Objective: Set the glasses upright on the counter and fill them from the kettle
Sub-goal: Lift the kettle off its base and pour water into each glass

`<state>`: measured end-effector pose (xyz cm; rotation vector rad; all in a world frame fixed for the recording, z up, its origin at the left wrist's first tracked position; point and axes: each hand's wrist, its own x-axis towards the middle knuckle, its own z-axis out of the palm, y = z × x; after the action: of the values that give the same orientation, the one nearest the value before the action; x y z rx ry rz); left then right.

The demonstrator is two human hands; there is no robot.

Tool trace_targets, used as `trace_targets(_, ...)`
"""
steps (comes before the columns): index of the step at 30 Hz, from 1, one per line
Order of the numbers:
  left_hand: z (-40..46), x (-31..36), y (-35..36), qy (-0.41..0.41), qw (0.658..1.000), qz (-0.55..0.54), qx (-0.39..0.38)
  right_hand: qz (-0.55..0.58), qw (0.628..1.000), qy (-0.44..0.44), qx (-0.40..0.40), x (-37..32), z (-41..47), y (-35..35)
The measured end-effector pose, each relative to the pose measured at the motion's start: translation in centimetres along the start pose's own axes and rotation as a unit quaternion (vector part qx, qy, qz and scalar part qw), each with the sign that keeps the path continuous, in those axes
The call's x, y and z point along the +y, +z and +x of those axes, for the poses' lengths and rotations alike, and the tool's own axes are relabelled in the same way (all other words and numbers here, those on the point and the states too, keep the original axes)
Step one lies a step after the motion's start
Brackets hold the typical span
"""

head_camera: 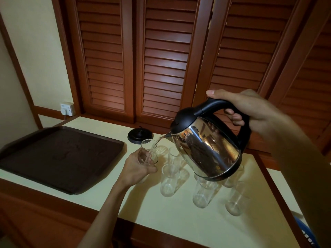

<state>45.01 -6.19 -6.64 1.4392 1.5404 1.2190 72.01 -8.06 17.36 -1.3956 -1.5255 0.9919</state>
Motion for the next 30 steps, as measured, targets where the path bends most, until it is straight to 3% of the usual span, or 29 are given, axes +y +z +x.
trace_targets(12,0.6,6.0,-1.2,0.054,0.997,-0.056,-0.006,0.118,0.992,-0.014,0.034,2.9,-0.7,0.6)
trace_targets(19,1.6,8.5,-2.6,0.069,0.992,-0.108,-0.016,0.241,0.967,-0.025,0.076,5.2,-2.3,1.3)
trace_targets(25,0.8,5.4,-2.1,0.037,0.994,-0.104,0.0,0.339,0.936,-0.036,0.085,8.2,-4.3,2.6)
trace_targets(30,0.0,1.1,-1.1,0.0,0.996,-0.083,0.03,0.338,0.935,-0.016,0.107,9.3,-5.6,3.2)
